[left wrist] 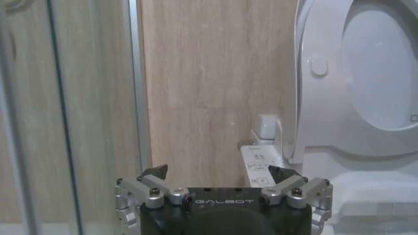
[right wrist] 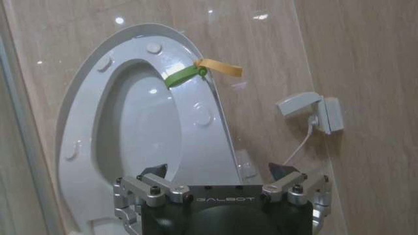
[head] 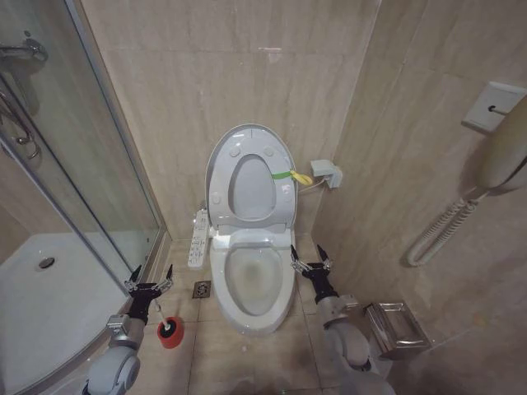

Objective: Open the toilet lid, clean the toilet bowl with a toilet brush, close the toilet lid, and flush.

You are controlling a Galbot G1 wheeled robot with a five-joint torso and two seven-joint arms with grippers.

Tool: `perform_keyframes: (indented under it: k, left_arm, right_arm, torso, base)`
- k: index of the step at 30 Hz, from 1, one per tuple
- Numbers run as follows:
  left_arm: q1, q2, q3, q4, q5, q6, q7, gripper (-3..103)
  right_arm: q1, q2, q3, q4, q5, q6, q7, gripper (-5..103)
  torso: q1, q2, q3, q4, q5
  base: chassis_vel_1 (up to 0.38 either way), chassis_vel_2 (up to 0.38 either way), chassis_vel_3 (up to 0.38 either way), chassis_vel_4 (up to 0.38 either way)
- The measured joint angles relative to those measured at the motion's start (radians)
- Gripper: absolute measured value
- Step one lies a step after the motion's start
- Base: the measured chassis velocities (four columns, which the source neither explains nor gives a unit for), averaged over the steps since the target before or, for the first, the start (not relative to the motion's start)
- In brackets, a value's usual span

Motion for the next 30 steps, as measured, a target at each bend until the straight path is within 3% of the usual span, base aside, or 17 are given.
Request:
perform_keyframes:
  k: [30]
  left_arm:
    - [0.000,0.000,0.000,0.000,0.000,0.000,0.000,100]
  right_arm:
    - [0.088,-0.028,0.019,-0.081,0.011,0.046,0.022,100]
  torso:
    - [0.001,0.000,0.000,0.0000,-0.0002]
  base:
    - [-0.040,0.030,0.036,-0.039]
